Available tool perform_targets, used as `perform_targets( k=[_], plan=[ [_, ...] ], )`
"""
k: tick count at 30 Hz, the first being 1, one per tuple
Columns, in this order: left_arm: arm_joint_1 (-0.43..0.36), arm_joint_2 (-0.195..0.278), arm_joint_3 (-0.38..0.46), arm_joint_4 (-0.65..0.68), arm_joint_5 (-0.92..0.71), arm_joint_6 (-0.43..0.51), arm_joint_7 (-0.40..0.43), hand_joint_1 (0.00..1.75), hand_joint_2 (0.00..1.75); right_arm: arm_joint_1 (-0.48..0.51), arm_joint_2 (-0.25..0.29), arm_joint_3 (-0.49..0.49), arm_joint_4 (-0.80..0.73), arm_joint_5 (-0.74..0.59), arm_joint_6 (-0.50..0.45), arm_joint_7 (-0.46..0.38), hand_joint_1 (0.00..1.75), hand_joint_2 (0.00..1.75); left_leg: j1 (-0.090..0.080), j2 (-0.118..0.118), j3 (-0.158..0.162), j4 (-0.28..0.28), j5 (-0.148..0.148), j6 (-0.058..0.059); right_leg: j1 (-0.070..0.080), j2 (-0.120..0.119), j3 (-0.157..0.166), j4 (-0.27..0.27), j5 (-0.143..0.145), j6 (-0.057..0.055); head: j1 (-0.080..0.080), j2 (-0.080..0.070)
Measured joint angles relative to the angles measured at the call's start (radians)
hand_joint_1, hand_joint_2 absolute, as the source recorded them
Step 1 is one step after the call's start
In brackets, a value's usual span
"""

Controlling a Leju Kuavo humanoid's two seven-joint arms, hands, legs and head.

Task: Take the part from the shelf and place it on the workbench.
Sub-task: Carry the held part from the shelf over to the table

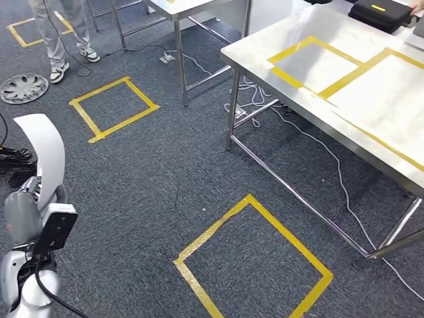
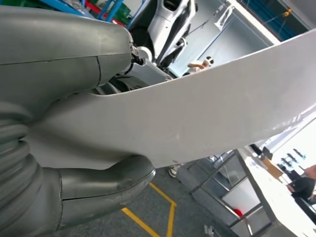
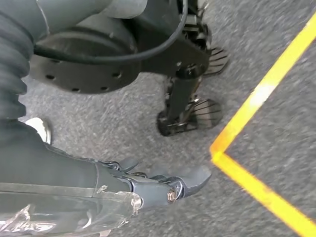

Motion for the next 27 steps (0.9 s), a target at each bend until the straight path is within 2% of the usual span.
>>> perform_targets(
  k=[2,3,4,5,6,7,8,9,10,13,14,16,18,19,20,21,24,25,26,27],
  plan=[
    [0.0,0.0,-0.003,0.0,0.0,0.0,-0.001,1.75,1.75,0.0,0.0,0.0,0.0,0.001,0.0,0.0,0.0,1.75,-0.001,0.0,0.017,0.0,-0.017,0.004,-0.003,-0.006,-0.087,0.137,-0.042,0.006,0.003,0.0],
    [0.0,0.0,-0.005,0.0,0.0,0.0,-0.002,1.75,1.75,0.003,0.0,0.0,0.0,0.001,0.0,0.0,0.0,1.75,-0.001,0.0,0.027,0.0,-0.026,0.004,-0.004,-0.007,-0.128,0.185,-0.061,0.008,0.003,0.0],
    [0.001,0.0,-0.006,0.0,0.0,0.001,-0.002,1.75,1.75,0.005,0.001,-0.001,0.0,0.001,0.0,0.0,0.0,1.75,-0.001,-0.001,0.038,0.0,-0.035,0.004,-0.005,-0.008,-0.154,0.199,-0.065,0.011,0.003,0.0],
    [0.001,0.0,-0.007,0.0,0.001,0.001,-0.002,1.75,1.75,0.007,0.001,-0.001,0.0,0.002,-0.001,0.0,0.0,1.75,-0.001,-0.002,0.053,0.0,-0.046,0.002,-0.007,-0.008,-0.164,0.179,-0.049,0.013,0.004,0.0],
    [0.002,0.0,-0.008,0.0,0.001,0.001,-0.002,1.75,1.75,0.008,0.001,-0.001,0.0,0.002,-0.001,0.0,0.0,1.75,0.0,-0.002,0.069,0.0,-0.058,-0.001,-0.01,-0.008,-0.158,0.126,-0.01,0.014,0.004,0.0],
    [0.002,0.0,-0.008,0.0,0.001,0.001,-0.002,1.75,1.75,0.009,0.001,-0.001,0.0,0.002,-0.001,0.0,0.0,1.75,0.0,-0.002,0.085,-0.001,-0.071,-0.004,-0.013,-0.01,-0.145,0.058,0.047,0.015,0.004,0.0],
    [0.002,0.0,-0.009,0.0,0.001,0.001,-0.002,1.75,1.75,0.009,0.002,-0.002,0.0,0.002,-0.002,0.0,0.0,1.75,-0.001,-0.002,0.098,0.001,-0.083,-0.009,-0.015,-0.012,-0.133,0.0,0.089,0.013,0.004,0.0],
    [0.001,0.0,-0.009,0.001,0.001,0.002,-0.002,1.75,1.75,0.009,0.003,-0.003,0.001,0.002,-0.002,0.0,0.0,1.75,-0.001,-0.003,0.107,0.0,-0.094,-0.015,-0.015,-0.015,-0.123,-0.039,0.119,0.008,0.004,0.0],
    [0.001,0.001,-0.01,0.001,0.001,0.003,-0.002,1.75,1.75,0.01,0.004,-0.003,0.001,0.002,-0.002,0.0,0.0,1.75,-0.001,-0.003,0.114,-0.001,-0.101,-0.022,-0.013,-0.015,-0.118,-0.058,0.133,0.0,0.003,0.0],
    [-0.001,-0.001,-0.013,0.002,0.001,0.005,-0.002,1.75,1.75,0.008,0.004,-0.005,0.0,0.002,-0.003,-0.001,0.0,1.75,0.002,-0.002,0.12,0.01,-0.1,-0.039,-0.007,-0.011,-0.1,-0.064,0.123,-0.024,0.002,0.0],
    [-0.001,-0.001,-0.015,0.002,0.001,0.005,-0.003,1.75,1.75,0.007,0.004,-0.006,-0.001,0.002,-0.003,-0.002,0.0,1.75,0.003,-0.002,0.104,0.042,-0.097,-0.042,-0.008,-0.01,-0.092,-0.066,0.118,-0.03,0.0,0.0],
    [-0.002,0.0,-0.018,0.002,0.001,0.005,-0.003,1.75,1.75,0.005,0.004,-0.006,-0.002,0.002,-0.004,-0.002,0.0,1.75,0.002,-0.001,0.031,0.16,-0.116,-0.046,-0.009,-0.007,-0.074,-0.069,0.105,-0.038,-0.002,0.0],
    [0.0,0.001,-0.018,0.002,0.001,0.005,-0.004,1.75,1.75,0.006,0.004,-0.006,-0.002,0.002,-0.004,-0.002,0.0,1.75,-0.001,-0.001,-0.06,0.271,-0.171,-0.046,-0.007,-0.005,-0.054,-0.07,0.087,-0.043,-0.002,0.0],
    [0.001,0.001,-0.018,0.002,0.001,0.005,-0.004,1.75,1.75,0.007,0.004,-0.006,-0.002,0.002,-0.004,-0.002,0.0,1.75,-0.004,-0.001,-0.092,0.292,-0.189,-0.043,-0.006,-0.004,-0.041,-0.07,0.077,-0.045,-0.002,0.0],
    [0.001,0.002,-0.018,0.002,0.001,0.005,-0.004,1.75,1.75,0.008,0.004,-0.007,-0.002,0.002,-0.004,-0.002,0.0,1.75,-0.006,-0.001,-0.109,0.283,-0.186,-0.04,-0.006,-0.001,-0.026,-0.07,0.066,-0.045,-0.002,0.0],
    [0.001,0.002,-0.018,0.002,0.001,0.005,-0.004,1.75,1.75,0.009,0.004,-0.007,-0.002,0.002,-0.004,-0.002,0.0,1.75,-0.009,-0.001,-0.113,0.246,-0.158,-0.035,-0.006,0.001,-0.01,-0.07,0.055,-0.045,-0.002,0.0],
    [0.002,0.005,-0.019,0.002,0.001,0.005,-0.004,1.75,1.75,0.008,0.005,-0.007,-0.002,0.002,-0.003,-0.002,0.0,1.75,-0.018,-0.002,-0.092,0.076,0.006,-0.02,-0.003,0.009,0.021,-0.072,0.024,-0.037,-0.005,0.0],
    [0.002,0.006,-0.019,0.003,0.001,0.005,-0.004,1.75,1.75,0.009,0.005,-0.008,-0.002,0.002,-0.003,-0.002,0.0,1.75,-0.02,-0.003,-0.087,0.04,0.038,-0.016,-0.001,0.012,0.027,-0.076,0.015,-0.032,-0.005,0.0],
    [0.003,0.006,-0.019,0.003,0.001,0.006,-0.004,1.75,1.75,0.01,0.005,-0.008,-0.002,0.002,-0.004,-0.002,0.0,1.75,-0.02,-0.004,-0.084,0.02,0.049,-0.012,0.001,0.014,0.035,-0.075,0.012,-0.026,-0.006,0.0],
    [0.002,0.006,-0.019,0.003,0.001,0.006,-0.004,1.75,1.75,0.011,0.005,-0.008,-0.002,0.001,-0.004,-0.002,0.0,1.75,-0.019,-0.005,-0.076,0.014,0.046,-0.009,0.003,0.015,0.04,-0.078,0.008,-0.02,-0.005,0.0]
  ],
)
